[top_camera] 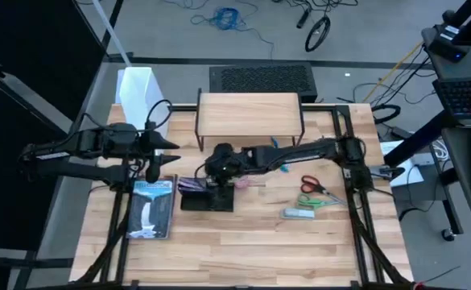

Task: Stock shelves
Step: Put the blue pen into the desk organizer

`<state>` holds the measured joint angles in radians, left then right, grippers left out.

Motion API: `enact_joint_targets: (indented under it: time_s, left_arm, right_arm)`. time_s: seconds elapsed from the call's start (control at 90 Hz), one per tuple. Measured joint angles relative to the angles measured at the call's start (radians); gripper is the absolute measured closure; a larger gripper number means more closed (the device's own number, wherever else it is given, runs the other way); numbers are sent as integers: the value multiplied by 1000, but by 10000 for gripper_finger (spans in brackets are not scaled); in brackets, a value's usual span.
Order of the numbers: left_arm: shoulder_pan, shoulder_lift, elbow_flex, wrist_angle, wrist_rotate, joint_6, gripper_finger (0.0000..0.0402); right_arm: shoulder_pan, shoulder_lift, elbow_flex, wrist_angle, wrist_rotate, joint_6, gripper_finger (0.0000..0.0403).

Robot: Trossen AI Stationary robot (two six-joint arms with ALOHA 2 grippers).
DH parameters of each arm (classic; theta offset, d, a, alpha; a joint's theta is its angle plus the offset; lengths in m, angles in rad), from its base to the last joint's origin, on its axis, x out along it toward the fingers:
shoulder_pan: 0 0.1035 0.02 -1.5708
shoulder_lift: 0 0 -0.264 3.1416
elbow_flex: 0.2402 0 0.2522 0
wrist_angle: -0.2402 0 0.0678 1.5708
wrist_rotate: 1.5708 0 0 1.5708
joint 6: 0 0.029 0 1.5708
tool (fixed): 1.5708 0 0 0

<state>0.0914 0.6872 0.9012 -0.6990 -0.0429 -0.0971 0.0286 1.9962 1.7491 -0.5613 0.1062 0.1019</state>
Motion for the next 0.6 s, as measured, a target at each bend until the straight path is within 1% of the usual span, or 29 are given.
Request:
enact_joint_targets:
  time_s: [0.078, 0.167, 0.267, 0.344, 0.444, 0.6]
  left_arm:
    - [0, 0, 0, 1, 0, 2, 250]
    - [0, 0, 0, 1, 0, 6, 250]
    - [0, 0, -5, 8, 0, 6, 250]
    - [0, 0, -17, 11, 0, 5, 250]
    - [0, 0, -30, 3, 0, 0, 250]
    - [0, 0, -42, 4, 0, 0, 250]
  right_arm:
    - [-1, -62, 0, -135, 49, 47, 368]
    - [0, -107, -1, -263, 105, 108, 335]
    - [12, -153, -57, -325, 170, 157, 293]
    - [23, -196, -143, -335, 187, 194, 260]
    - [36, -258, -298, -332, 185, 268, 227]
    - [50, -377, -546, -250, 190, 429, 200]
